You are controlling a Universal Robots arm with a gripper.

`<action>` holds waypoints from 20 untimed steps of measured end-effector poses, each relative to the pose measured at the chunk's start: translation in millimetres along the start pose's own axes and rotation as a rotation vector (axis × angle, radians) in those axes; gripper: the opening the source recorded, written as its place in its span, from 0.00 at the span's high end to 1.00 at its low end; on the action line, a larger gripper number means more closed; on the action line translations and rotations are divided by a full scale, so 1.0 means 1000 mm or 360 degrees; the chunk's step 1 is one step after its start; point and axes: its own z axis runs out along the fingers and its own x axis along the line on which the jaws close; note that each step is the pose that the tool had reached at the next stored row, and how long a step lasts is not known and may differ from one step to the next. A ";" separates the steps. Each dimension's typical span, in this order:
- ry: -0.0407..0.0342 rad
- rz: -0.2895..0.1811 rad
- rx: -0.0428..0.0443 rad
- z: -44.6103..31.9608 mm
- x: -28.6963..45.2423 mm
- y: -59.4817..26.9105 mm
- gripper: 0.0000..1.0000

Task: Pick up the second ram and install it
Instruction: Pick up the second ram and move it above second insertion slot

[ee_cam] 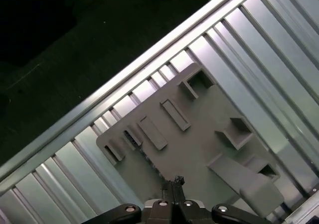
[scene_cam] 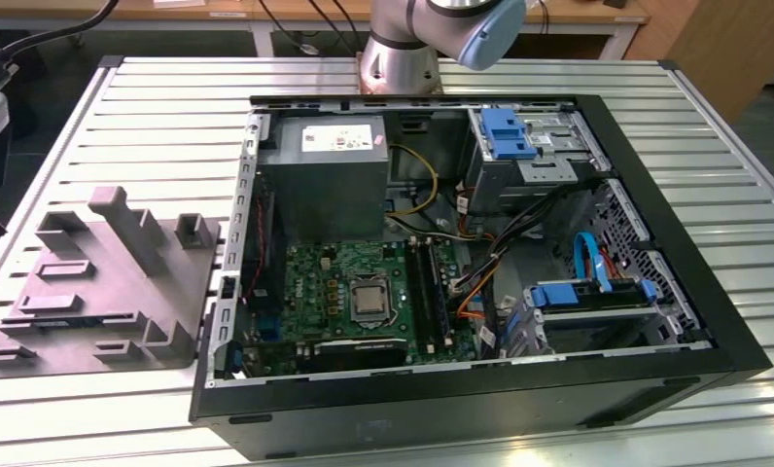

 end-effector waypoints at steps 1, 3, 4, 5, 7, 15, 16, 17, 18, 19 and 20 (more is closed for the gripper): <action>0.0001 -0.0029 0.0000 0.0003 0.0000 0.0000 0.90; 0.0005 -0.0086 -0.0001 0.0009 0.0000 0.0000 0.90; 0.0007 -0.0116 -0.0002 0.0012 0.0000 -0.0001 0.90; 0.0009 -0.0144 -0.0002 0.0015 0.0000 -0.0001 0.90; 0.0013 -0.0201 -0.0003 0.0021 0.0001 -0.0001 0.90; 0.0027 -0.0432 -0.0011 0.0055 0.0002 -0.0001 0.90; 0.0029 -0.0460 -0.0012 0.0060 0.0002 -0.0002 0.90; 0.0032 -0.0489 -0.0014 0.0064 0.0002 -0.0002 0.90; 0.0034 -0.0516 -0.0015 0.0069 0.0002 -0.0002 0.90; 0.0037 -0.0544 -0.0017 0.0074 0.0002 -0.0002 0.90; 0.0039 -0.0571 -0.0018 0.0079 0.0002 -0.0003 0.90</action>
